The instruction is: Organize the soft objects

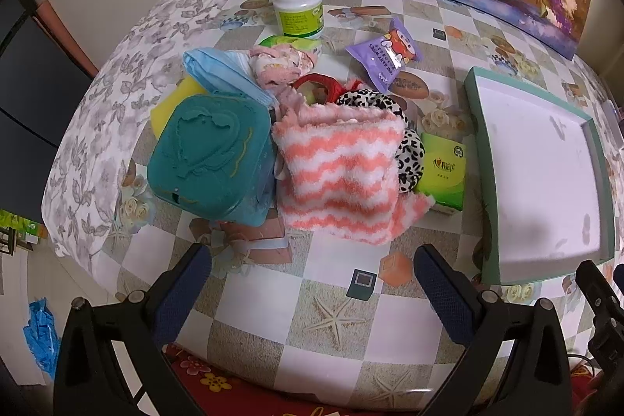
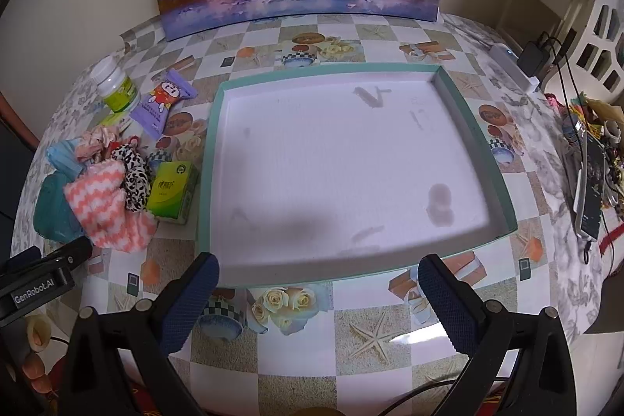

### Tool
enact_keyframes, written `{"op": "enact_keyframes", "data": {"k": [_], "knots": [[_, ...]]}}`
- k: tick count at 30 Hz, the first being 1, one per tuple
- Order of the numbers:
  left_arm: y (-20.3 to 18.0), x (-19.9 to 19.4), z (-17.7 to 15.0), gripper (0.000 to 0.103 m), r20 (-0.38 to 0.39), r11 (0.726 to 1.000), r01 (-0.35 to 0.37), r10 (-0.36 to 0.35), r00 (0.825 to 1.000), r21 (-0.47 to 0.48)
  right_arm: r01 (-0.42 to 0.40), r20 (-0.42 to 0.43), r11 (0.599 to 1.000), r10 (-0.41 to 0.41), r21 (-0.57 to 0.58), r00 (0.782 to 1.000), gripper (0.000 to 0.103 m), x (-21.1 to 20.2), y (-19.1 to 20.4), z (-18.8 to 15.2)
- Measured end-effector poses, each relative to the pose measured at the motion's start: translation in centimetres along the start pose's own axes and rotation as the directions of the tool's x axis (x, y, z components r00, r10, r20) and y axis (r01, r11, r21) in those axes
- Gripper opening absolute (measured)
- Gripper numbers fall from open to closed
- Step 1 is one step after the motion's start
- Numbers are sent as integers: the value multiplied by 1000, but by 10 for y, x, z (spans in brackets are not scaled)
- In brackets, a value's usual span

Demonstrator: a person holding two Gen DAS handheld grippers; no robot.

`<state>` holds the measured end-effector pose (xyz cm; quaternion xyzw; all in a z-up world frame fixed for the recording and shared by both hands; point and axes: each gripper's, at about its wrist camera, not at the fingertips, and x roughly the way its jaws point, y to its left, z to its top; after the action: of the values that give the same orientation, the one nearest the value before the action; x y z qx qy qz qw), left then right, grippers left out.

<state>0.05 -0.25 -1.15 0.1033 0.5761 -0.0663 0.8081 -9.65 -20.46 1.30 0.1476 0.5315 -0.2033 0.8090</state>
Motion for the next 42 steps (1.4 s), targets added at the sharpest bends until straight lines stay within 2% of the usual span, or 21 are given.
{"op": "enact_keyframes", "data": {"k": [42], "knots": [[-1,-2,0,103,7,1000,-8,8,1000,-5,-12,9,1000,12,8,1000,103,-5,-3,1]]}}
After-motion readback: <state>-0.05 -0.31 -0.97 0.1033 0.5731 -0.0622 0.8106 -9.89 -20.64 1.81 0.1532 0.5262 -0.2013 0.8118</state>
